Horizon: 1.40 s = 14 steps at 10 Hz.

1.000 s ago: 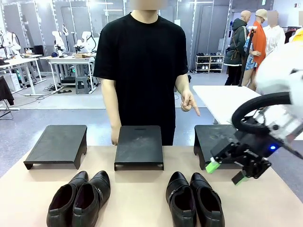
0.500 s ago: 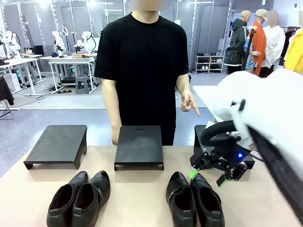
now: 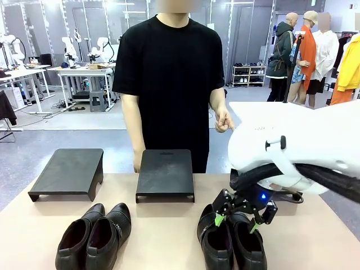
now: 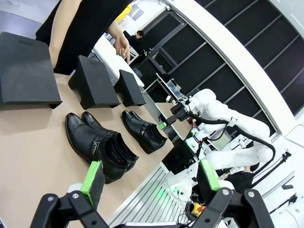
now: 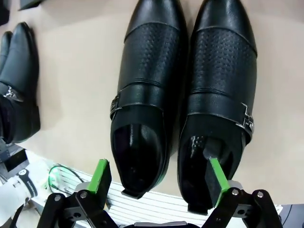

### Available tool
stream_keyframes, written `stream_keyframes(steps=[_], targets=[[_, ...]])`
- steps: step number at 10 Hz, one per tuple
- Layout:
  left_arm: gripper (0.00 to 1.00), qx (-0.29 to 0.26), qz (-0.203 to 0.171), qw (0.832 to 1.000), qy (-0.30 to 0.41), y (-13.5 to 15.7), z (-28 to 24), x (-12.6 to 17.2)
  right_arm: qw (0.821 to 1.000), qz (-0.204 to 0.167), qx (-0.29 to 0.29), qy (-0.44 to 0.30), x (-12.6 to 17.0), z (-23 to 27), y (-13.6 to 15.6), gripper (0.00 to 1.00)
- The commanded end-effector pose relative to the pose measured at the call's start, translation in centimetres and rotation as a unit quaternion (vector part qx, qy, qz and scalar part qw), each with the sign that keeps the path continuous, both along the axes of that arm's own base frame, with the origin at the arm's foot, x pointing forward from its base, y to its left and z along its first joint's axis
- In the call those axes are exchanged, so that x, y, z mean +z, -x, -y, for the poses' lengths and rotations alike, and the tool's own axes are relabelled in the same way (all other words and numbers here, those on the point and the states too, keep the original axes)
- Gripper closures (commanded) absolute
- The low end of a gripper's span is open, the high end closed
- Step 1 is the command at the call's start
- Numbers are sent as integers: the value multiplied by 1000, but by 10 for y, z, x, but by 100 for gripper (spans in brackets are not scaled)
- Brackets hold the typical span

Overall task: Place the shoes on the stand as instructed by the person.
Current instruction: Pick up one pair of Shoes and place it on the Shoes Stand indicated by the person.

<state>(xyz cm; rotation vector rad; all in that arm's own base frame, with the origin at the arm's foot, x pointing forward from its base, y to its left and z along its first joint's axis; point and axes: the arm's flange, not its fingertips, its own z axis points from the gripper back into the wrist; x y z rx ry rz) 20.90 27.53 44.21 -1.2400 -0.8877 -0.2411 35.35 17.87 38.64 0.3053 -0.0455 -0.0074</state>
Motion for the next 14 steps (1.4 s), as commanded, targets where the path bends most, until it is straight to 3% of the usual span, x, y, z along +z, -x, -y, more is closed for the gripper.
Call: stream_keyframes(steps=[1, 8, 10, 11, 12, 14], targets=[[0, -2, 9, 1000, 4, 1, -2, 2, 1000, -19, -7, 8, -6, -7, -2, 0], [0, -2, 9, 1000, 4, 1, -2, 2, 996, -32, 2, 78, -51, -21, -5, 0], [0, -2, 9, 1000, 4, 1, -2, 2, 995, -18, 19, 96, -60, -23, -6, 53], [0, -2, 9, 1000, 4, 1, -2, 2, 995, -18, 20, 99, -62, -22, -6, 88], [0, -2, 9, 1000, 4, 1, -2, 2, 995, -16, 18, 100, -63, -22, -7, 100], [0, -2, 9, 1000, 4, 1, -2, 2, 994, -15, 19, 104, -63, -24, -6, 100]])
